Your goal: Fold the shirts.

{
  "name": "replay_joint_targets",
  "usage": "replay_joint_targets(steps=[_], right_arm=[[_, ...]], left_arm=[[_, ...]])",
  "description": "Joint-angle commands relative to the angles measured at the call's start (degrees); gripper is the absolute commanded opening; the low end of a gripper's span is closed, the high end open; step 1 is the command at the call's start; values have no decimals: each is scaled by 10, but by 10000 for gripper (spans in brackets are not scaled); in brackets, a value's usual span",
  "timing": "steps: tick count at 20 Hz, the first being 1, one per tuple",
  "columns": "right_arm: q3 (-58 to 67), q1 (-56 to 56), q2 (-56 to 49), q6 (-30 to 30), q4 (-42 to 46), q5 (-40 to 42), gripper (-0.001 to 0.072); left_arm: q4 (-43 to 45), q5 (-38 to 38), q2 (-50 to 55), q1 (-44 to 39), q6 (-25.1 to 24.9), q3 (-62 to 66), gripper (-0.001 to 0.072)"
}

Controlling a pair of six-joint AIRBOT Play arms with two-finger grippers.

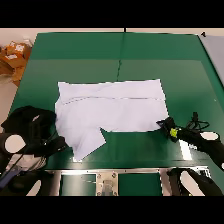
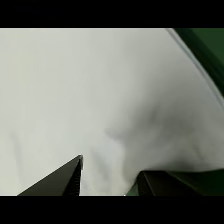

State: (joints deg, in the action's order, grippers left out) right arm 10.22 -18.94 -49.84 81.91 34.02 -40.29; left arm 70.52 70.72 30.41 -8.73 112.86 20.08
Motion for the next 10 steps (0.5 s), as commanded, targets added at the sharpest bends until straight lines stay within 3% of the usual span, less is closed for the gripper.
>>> replay_joint_targets(steps=[1,4,7,10], right_arm=[[0,40,0,2,-17,24,426],[0,40,0,2,-17,24,426],[0,40,0,2,-17,24,427],[0,40,0,2,-17,24,427]], left_arm=[[-54,-22,0,0,24,-48,420],[-214,-160,0,0,-38,-127,419],[-216,-238,0,0,-38,-138,419],[-217,-256,0,0,-38,-138,419]])
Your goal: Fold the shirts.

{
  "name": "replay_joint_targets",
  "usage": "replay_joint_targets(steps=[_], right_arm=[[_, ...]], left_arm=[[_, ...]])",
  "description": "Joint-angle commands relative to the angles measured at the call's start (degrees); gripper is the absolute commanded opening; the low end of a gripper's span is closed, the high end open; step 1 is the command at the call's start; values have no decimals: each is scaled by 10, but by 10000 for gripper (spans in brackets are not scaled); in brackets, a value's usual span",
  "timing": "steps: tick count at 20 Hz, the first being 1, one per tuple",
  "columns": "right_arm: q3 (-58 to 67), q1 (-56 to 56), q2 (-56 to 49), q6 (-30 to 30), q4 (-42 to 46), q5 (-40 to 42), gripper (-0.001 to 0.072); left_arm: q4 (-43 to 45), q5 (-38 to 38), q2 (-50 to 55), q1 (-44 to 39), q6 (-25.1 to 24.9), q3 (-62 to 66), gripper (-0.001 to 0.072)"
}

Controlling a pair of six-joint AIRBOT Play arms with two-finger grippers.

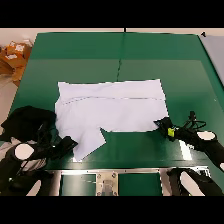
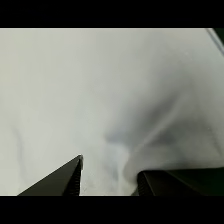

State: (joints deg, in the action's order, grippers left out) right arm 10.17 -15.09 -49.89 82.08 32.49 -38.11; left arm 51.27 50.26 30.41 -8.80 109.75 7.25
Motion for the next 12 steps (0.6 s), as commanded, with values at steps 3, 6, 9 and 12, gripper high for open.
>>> replay_joint_targets(steps=[3,6,9,12], right_arm=[[0,2,0,0,-2,-3,401],[0,5,0,0,-4,-9,314],[2,5,1,-5,-3,-9,20],[24,-2,2,-19,44,-50,19]], left_arm=[[-37,-46,0,0,-11,-10,75],[-76,-47,0,0,-61,-19,21],[-92,-44,0,0,-113,-29,22],[-33,6,-1,0,-129,19,21]])
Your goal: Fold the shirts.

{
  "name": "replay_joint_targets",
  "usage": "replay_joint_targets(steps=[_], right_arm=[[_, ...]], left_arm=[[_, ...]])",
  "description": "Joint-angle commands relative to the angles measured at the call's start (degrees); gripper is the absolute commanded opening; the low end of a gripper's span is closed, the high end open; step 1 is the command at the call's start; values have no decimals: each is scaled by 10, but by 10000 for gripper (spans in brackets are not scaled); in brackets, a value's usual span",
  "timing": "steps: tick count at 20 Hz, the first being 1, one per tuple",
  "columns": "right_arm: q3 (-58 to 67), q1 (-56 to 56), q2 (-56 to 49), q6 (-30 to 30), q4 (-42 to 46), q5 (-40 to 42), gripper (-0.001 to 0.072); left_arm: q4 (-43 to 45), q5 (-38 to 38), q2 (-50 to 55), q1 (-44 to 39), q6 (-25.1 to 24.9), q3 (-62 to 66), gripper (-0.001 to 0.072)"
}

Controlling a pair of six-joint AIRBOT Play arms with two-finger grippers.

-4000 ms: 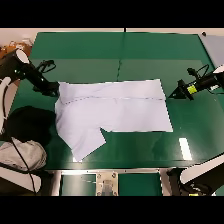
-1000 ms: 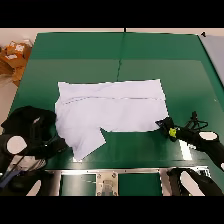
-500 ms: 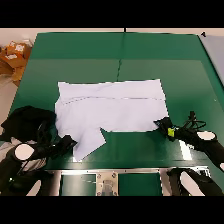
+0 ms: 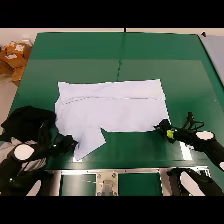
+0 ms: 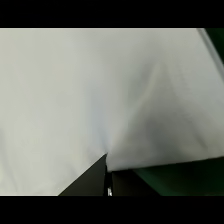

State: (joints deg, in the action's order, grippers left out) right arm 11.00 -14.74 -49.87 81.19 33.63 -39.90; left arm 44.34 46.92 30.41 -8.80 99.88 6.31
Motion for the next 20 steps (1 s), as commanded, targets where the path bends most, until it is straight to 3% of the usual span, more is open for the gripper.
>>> replay_joint_targets(steps=[1,5,10,14,20], right_arm=[[30,-14,2,-5,68,-54,19],[79,-68,9,29,191,-145,20],[92,-97,79,40,218,-190,20],[148,-96,88,54,214,-188,19],[243,-63,-21,54,171,-142,20]], left_arm=[[91,85,-1,0,-25,64,21],[257,217,-1,0,1,212,21],[231,230,-1,0,-12,331,21],[229,189,15,0,-30,371,21],[193,63,211,0,-135,445,21]])
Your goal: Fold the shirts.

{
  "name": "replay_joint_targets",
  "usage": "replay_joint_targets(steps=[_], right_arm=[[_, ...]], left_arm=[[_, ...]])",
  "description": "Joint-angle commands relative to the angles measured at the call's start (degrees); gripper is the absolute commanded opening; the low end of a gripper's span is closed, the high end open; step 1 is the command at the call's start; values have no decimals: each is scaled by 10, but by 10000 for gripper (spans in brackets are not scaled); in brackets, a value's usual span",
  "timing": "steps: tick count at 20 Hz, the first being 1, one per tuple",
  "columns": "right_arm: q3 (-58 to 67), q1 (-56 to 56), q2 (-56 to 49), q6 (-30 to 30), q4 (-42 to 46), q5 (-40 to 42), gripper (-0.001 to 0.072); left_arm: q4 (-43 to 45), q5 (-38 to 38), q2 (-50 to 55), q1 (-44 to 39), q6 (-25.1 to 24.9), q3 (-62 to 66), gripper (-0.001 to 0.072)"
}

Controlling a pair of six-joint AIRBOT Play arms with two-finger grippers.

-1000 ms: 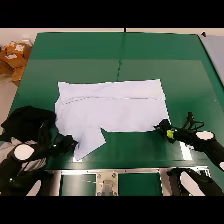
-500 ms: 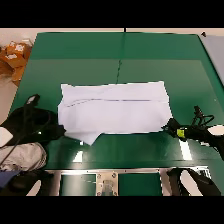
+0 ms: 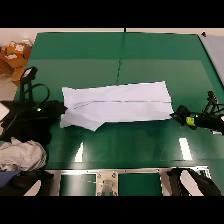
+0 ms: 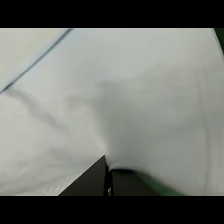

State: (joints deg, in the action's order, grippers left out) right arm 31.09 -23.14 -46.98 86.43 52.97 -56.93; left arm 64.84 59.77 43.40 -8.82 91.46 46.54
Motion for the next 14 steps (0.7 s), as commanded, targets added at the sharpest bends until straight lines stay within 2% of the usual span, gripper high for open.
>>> replay_joint_targets(steps=[1,3,8,11,13,14], right_arm=[[61,37,-79,1,-33,45,19],[115,78,-149,1,-35,71,19],[285,139,-335,2,-35,100,19],[375,146,-429,2,-35,99,20],[408,146,-477,2,-35,99,26],[417,146,-495,1,-35,105,126]], left_arm=[[-10,-75,116,1,-63,70,21],[-1,-83,185,1,-80,135,21],[42,-100,327,2,-80,275,21],[43,-112,398,2,-86,317,22],[27,-116,443,2,-109,329,24],[22,-121,460,2,-110,329,26]])
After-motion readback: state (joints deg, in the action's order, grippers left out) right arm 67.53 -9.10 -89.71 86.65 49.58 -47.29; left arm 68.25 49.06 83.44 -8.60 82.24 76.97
